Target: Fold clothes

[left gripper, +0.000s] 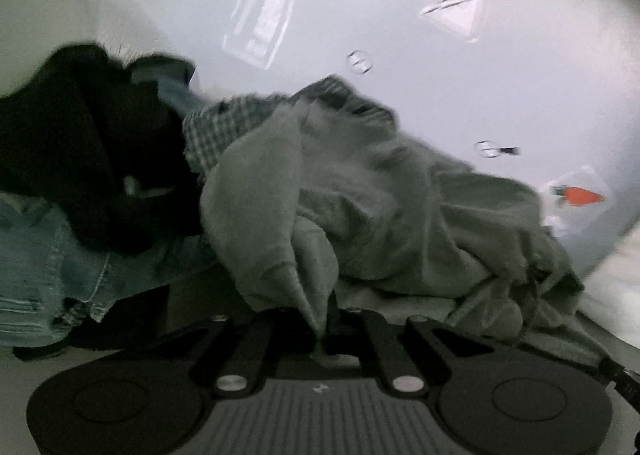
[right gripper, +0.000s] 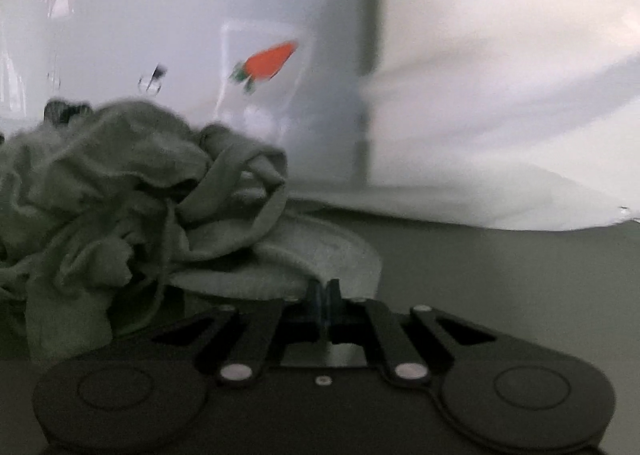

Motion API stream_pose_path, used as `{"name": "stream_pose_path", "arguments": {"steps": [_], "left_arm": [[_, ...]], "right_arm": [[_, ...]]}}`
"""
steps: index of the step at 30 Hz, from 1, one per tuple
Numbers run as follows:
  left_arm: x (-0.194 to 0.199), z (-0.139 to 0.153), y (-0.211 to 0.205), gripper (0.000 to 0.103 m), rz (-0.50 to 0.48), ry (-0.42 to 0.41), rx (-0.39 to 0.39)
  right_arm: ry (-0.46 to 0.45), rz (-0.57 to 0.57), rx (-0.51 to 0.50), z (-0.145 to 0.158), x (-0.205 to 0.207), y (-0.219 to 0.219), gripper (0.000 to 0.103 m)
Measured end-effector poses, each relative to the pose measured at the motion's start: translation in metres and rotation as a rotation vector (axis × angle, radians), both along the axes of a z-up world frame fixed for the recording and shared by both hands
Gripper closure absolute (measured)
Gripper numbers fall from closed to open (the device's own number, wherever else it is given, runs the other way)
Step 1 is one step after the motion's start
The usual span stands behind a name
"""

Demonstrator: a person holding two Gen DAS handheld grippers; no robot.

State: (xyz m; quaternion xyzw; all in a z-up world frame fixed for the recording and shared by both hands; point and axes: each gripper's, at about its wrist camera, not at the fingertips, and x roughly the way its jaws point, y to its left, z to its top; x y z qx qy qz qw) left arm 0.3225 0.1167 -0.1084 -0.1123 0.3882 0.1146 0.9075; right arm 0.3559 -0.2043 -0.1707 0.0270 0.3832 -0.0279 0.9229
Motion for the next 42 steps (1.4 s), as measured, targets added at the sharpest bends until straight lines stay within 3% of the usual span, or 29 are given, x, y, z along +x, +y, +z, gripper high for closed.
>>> {"name": "stream_pose_path", "arguments": {"steps": [9,17,22,27,31,33,36,39,42], "left_arm": [[-0.113,0.048,-0.091,0.100,-0.135,-0.047,-0.011],[-0.260,0.021,-0.156,0.100,-0.216,0.089,-0.037],[-0.334,0.006,-0.169,0.099,-0.224,0.180,-0.057],[-0.356,0.005,-0.171,0.093,-0.249,0.203,-0.051],[-0.366,0.015,-0.172,0.090,-0.259,0.159,0.033],[-0.368,0.023,-0.168,0.077,-0.252,0.117,0.063],[-0.360,0.029,-0.162,0.062,-0.243,0.080,0.074],[-0.349,0.026,-0.163,0.061,-0.251,0.076,0.096],[-0.339,0.026,-0.164,0.056,-0.268,0.070,0.103]], "right_arm": [[-0.112,-0.146,-0.061,0.048,-0.123,-0.074,0.101],[-0.064,-0.325,-0.136,0.036,-0.273,-0.176,0.101],[-0.003,-0.396,-0.174,0.029,-0.349,-0.212,0.101],[0.033,-0.403,-0.125,0.025,-0.384,-0.227,0.100],[0.021,-0.349,-0.173,0.024,-0.396,-0.208,0.094],[-0.006,-0.305,-0.172,0.025,-0.399,-0.195,0.085],[-0.012,-0.244,-0.076,0.023,-0.397,-0.184,0.080],[0.014,-0.194,0.031,0.011,-0.384,-0.178,0.069],[0.074,-0.186,0.116,-0.010,-0.363,-0.177,0.066]]}}
